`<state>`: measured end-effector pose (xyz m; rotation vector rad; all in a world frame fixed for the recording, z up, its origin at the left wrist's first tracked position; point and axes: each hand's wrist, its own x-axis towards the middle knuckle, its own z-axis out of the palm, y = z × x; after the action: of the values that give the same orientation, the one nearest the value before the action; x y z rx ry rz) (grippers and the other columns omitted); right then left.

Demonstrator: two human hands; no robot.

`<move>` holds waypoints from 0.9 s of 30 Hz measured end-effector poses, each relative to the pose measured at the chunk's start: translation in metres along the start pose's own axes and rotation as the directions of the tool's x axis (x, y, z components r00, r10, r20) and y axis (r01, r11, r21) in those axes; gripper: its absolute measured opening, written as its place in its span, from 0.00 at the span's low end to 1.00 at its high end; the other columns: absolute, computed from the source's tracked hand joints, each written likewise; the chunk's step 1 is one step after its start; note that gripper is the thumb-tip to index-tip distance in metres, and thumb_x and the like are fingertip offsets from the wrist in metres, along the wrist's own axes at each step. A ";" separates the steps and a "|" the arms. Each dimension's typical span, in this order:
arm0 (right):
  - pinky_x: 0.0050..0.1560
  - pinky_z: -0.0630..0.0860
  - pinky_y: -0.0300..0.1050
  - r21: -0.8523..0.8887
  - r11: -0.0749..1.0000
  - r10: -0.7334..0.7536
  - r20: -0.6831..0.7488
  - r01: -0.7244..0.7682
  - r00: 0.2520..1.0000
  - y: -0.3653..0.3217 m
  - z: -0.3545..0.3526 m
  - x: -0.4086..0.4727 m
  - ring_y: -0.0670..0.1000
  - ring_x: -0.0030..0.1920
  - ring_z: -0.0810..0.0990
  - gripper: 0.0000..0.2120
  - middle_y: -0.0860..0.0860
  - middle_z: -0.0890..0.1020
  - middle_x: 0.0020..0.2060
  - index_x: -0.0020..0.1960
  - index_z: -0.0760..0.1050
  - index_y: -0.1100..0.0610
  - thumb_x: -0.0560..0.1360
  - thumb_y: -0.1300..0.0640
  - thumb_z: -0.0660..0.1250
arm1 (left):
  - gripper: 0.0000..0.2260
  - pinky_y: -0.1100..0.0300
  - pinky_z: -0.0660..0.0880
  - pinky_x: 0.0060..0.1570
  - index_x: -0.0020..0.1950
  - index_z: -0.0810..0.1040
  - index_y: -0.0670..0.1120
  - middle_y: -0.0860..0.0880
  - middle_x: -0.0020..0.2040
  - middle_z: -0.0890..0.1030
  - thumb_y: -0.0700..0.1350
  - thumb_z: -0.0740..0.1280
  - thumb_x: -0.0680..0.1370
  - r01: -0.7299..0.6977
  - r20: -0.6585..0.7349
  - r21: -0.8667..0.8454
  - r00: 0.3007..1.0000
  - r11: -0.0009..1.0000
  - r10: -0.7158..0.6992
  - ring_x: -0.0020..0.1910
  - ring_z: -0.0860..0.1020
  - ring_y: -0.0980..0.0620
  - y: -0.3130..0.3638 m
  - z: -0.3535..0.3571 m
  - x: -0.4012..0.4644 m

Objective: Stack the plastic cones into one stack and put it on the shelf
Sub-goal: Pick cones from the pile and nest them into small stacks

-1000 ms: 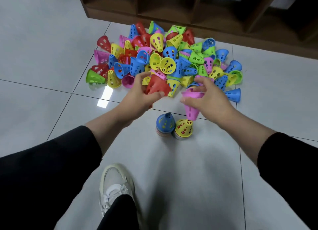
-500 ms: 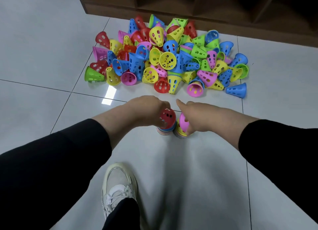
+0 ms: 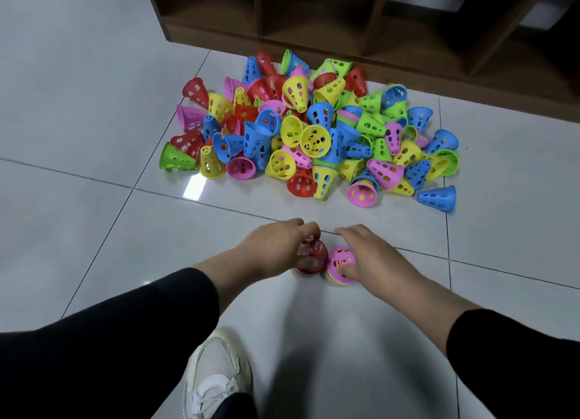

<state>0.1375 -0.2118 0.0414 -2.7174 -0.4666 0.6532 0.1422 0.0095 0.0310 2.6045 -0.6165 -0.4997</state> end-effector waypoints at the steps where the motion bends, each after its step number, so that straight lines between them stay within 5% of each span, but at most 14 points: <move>1: 0.65 0.69 0.45 0.013 1.000 0.003 0.001 -0.003 1.000 0.000 0.002 -0.001 0.52 0.66 0.73 0.35 0.50 0.68 0.69 0.76 0.62 0.51 0.74 0.52 0.73 | 0.21 0.53 0.74 0.44 0.64 0.70 0.53 0.50 0.55 0.76 0.60 0.69 0.75 -0.002 0.002 -0.004 1.000 1.000 0.002 0.52 0.77 0.46 -0.002 0.001 0.000; 5: 0.67 0.68 0.44 0.112 0.994 -0.011 0.027 0.008 1.000 0.001 -0.002 -0.007 0.46 0.68 0.69 0.35 0.43 0.69 0.69 0.75 0.63 0.47 0.73 0.39 0.70 | 0.27 0.56 0.73 0.48 0.68 0.69 0.55 0.53 0.58 0.76 0.69 0.63 0.74 -0.054 -0.037 -0.022 0.998 0.998 0.053 0.55 0.76 0.51 -0.009 -0.002 -0.005; 7: 0.65 0.68 0.42 0.192 0.981 0.021 -0.071 -0.007 0.997 0.004 -0.011 -0.007 0.44 0.66 0.70 0.28 0.42 0.72 0.66 0.72 0.68 0.47 0.76 0.39 0.66 | 0.28 0.57 0.73 0.51 0.71 0.68 0.55 0.54 0.60 0.77 0.69 0.58 0.76 -0.040 -0.142 -0.068 0.989 0.997 0.030 0.56 0.76 0.54 -0.014 -0.008 -0.006; 11: 0.54 0.72 0.43 0.403 0.898 0.308 -0.282 -0.179 0.908 0.029 -0.026 0.017 0.49 0.53 0.79 0.17 0.48 0.79 0.56 0.62 0.76 0.53 0.78 0.45 0.66 | 0.22 0.51 0.77 0.51 0.72 0.67 0.54 0.50 0.61 0.77 0.62 0.59 0.80 0.120 -0.277 -0.100 0.950 0.988 -0.143 0.56 0.77 0.48 -0.033 -0.011 0.022; 16: 0.58 0.74 0.46 0.577 0.720 0.547 -0.128 -0.387 0.827 0.061 -0.035 0.069 0.51 0.54 0.78 0.21 0.52 0.80 0.56 0.65 0.75 0.56 0.77 0.45 0.67 | 0.26 0.48 0.76 0.55 0.76 0.61 0.53 0.43 0.66 0.74 0.57 0.63 0.80 0.197 -0.114 -0.034 0.973 0.980 -0.199 0.60 0.76 0.40 -0.046 -0.004 0.075; 19: 0.57 0.79 0.58 0.747 0.470 0.681 0.032 -0.470 0.732 0.067 -0.035 0.098 0.55 0.54 0.78 0.28 0.55 0.77 0.55 0.66 0.72 0.59 0.75 0.40 0.68 | 0.25 0.46 0.77 0.51 0.73 0.60 0.52 0.42 0.60 0.79 0.58 0.62 0.80 0.287 -0.108 -0.052 0.951 0.956 -0.292 0.55 0.79 0.38 -0.052 0.004 0.102; 22: 0.55 0.80 0.57 0.829 0.234 0.741 0.187 -0.508 0.645 0.073 -0.031 0.123 0.57 0.59 0.76 0.32 0.52 0.74 0.60 0.68 0.70 0.57 0.73 0.36 0.69 | 0.24 0.49 0.76 0.47 0.71 0.63 0.47 0.42 0.55 0.81 0.59 0.60 0.81 0.425 -0.094 -0.156 0.892 0.892 -0.442 0.51 0.79 0.38 -0.057 0.010 0.125; 27: 0.47 0.80 0.53 0.828 0.137 0.750 0.272 -0.544 0.603 0.082 -0.019 0.153 0.58 0.54 0.77 0.36 0.52 0.73 0.57 0.70 0.67 0.55 0.71 0.35 0.71 | 0.22 0.52 0.69 0.48 0.71 0.67 0.51 0.44 0.61 0.81 0.60 0.59 0.81 0.539 -0.117 -0.292 0.800 0.790 -0.588 0.58 0.78 0.38 -0.068 0.017 0.151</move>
<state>0.2949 -0.2314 -0.0309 -1.7555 1.0098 0.5268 0.2850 -0.0143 -0.0521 2.5193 0.3085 -0.4384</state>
